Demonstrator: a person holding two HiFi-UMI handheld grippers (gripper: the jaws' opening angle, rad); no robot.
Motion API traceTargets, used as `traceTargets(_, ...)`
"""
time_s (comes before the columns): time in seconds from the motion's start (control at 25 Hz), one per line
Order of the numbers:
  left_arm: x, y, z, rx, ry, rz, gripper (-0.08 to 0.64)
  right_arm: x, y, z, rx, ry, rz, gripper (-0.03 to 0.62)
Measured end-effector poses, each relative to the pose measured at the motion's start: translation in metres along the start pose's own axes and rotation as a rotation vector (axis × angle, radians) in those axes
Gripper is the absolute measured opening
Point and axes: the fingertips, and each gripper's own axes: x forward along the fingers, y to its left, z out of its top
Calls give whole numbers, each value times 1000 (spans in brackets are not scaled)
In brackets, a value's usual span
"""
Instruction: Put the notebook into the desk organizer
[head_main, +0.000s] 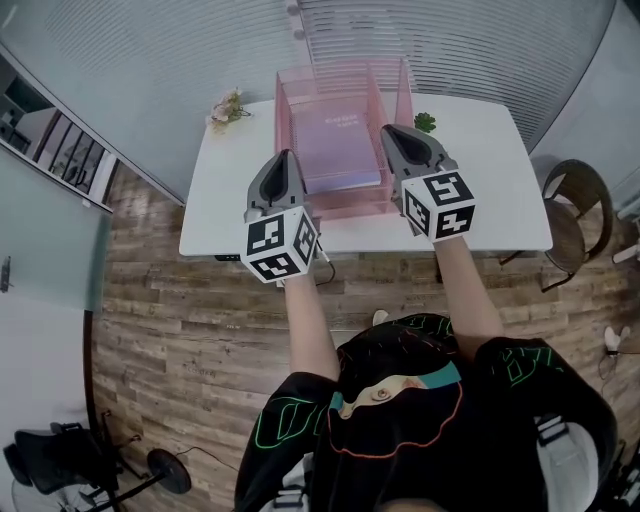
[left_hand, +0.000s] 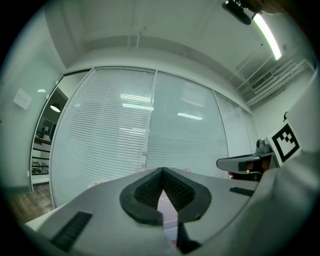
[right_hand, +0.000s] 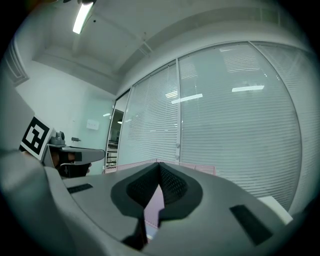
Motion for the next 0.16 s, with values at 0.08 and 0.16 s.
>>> traceTargets(0.08, 1, 0, -5, -8, 3, 6, -5, -1, -2, -1, -5, -4, -1, 2)
traceTargets(0.16, 0, 2, -8, -14, 3, 12, -5, -1, -2, -1, -15, -10, 1, 2)
